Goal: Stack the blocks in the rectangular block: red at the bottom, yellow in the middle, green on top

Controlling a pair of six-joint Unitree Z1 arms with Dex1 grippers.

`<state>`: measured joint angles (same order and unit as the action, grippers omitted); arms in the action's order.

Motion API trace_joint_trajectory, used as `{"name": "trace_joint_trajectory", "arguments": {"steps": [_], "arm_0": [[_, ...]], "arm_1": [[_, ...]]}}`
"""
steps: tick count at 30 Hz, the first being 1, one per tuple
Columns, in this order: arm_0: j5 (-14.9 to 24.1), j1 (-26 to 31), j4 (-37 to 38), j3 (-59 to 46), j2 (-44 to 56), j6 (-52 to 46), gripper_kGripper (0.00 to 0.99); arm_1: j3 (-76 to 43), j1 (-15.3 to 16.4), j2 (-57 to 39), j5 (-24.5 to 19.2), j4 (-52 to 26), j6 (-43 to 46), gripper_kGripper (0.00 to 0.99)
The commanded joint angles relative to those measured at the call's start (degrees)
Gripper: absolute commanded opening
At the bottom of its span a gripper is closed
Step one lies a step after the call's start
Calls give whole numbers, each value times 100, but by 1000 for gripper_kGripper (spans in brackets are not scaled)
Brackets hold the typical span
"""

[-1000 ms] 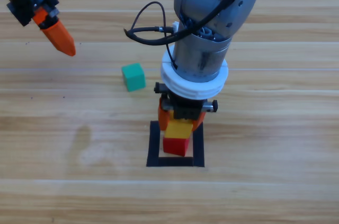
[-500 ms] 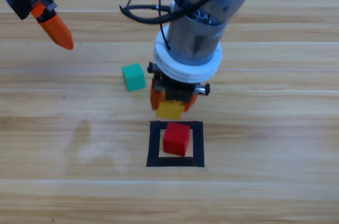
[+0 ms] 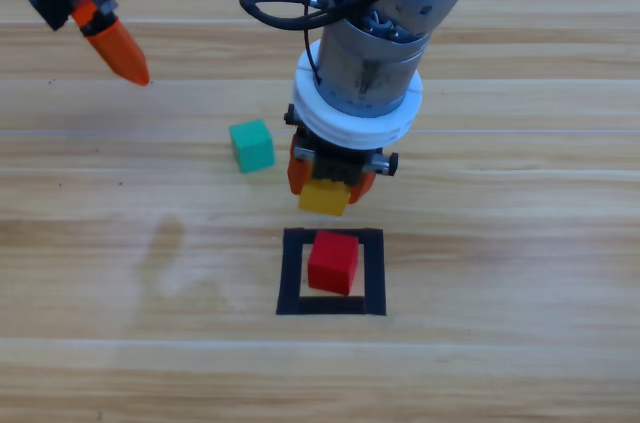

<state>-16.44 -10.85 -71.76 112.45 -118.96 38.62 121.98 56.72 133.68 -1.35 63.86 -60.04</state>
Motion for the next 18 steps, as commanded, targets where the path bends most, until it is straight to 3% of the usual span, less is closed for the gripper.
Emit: {"name": "trace_joint_trajectory", "arguments": {"steps": [1, 18], "arm_0": [[-34, 162, -180, 330, -241, 216, 990], [-193, 171, -198, 312, -461, 190, 990]], "arm_1": [[19, 102, 554, 12, 91, -166, 25], [-288, 102, 641, 222, 83, -315, 25]]}}
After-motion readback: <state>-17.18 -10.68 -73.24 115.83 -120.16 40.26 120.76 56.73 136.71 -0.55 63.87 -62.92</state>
